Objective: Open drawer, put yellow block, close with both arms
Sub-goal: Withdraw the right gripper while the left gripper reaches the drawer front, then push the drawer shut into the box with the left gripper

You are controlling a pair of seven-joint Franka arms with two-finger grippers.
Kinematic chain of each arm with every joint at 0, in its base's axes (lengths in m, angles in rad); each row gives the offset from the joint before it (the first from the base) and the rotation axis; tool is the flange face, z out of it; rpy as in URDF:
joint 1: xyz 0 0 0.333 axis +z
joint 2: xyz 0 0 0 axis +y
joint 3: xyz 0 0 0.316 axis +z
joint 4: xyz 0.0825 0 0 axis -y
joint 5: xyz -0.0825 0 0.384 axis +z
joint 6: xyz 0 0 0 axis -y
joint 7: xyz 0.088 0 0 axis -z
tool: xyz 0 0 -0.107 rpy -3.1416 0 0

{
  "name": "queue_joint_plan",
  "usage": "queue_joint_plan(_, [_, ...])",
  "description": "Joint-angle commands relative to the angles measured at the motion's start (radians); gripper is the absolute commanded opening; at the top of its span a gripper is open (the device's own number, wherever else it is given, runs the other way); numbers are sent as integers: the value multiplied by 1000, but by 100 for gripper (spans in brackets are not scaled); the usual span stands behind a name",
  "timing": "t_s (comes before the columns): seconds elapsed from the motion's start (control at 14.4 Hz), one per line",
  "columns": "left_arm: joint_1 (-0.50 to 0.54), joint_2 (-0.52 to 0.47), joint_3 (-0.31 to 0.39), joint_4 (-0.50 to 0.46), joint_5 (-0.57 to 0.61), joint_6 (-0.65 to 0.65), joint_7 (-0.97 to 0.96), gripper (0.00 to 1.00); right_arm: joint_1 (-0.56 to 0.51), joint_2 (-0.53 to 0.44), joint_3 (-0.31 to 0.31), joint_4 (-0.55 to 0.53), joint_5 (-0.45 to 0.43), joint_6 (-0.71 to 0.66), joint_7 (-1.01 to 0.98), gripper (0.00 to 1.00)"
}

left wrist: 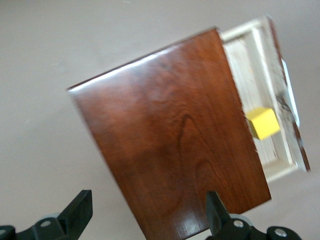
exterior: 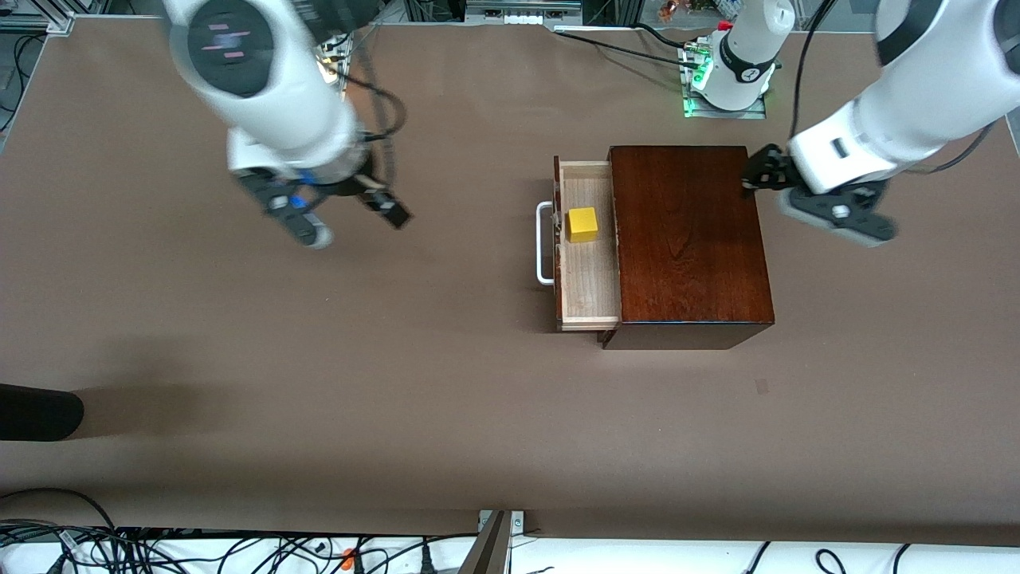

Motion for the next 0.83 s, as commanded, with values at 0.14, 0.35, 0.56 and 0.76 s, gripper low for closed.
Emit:
queue_joint_plan(0.14, [-2,135,-152,27,-28,0,142,100,-125,-286,-33,-390,-105,119,-520,100])
queue_joint_plan(0.35, [-9,235,-233,74,-76,85,229,100,-322,-306,21,-390,-127,119,-855,100])
queue_joint_plan(0.56, [-53,324,-298,81,-74,283,376,100,-548,-321,165,-390,-176,122,-1058,100])
queue_joint_plan(0.76, [-126,400,-299,92,-74,418,552,100,-604,-329,187,-388,-194,134,-1139,100])
